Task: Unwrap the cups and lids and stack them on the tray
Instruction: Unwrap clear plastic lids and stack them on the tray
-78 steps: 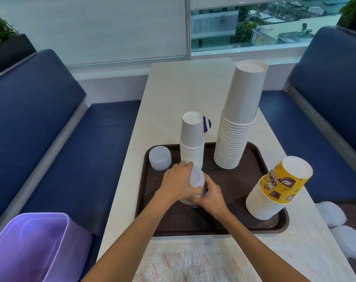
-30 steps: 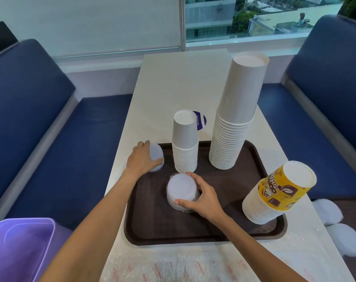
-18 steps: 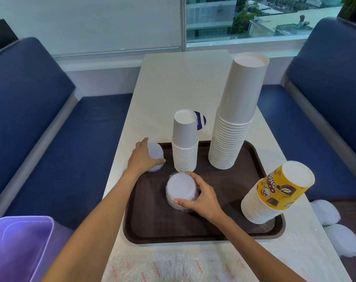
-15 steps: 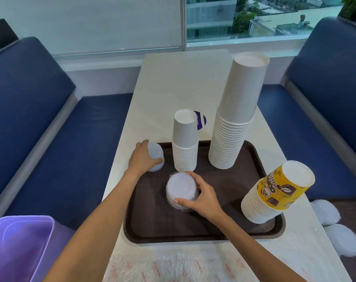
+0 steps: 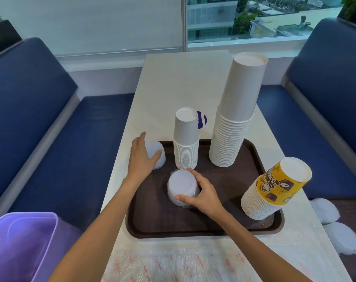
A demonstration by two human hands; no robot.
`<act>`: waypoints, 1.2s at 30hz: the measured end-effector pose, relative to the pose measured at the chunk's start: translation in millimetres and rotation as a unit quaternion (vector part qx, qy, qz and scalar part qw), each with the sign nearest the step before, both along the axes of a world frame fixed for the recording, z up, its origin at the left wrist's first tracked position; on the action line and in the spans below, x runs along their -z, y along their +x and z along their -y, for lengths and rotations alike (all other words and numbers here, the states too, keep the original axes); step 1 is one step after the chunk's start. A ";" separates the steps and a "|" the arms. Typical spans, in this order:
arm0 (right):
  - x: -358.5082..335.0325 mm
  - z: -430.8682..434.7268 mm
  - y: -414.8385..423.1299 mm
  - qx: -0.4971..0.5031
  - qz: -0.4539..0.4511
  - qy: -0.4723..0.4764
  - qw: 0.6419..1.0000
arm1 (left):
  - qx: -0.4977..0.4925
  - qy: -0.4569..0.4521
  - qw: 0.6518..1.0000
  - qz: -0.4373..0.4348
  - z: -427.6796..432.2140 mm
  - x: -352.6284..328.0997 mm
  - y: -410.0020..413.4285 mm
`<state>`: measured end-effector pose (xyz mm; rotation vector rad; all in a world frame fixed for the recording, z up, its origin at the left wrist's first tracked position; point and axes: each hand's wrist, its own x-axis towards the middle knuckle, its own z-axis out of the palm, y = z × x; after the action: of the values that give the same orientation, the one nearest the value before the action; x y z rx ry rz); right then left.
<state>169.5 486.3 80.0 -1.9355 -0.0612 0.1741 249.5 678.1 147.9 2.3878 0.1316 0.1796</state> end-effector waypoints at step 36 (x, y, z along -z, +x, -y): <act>8.7 -4.6 -7.8 0.023 -0.037 0.022 0.999 | 0.266 0.223 0.930 -0.121 47.1 3.7 -50.5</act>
<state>161.7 490.9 71.3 -1.8829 0.0278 0.2128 199.0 631.1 144.2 2.7847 -0.4935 -0.3841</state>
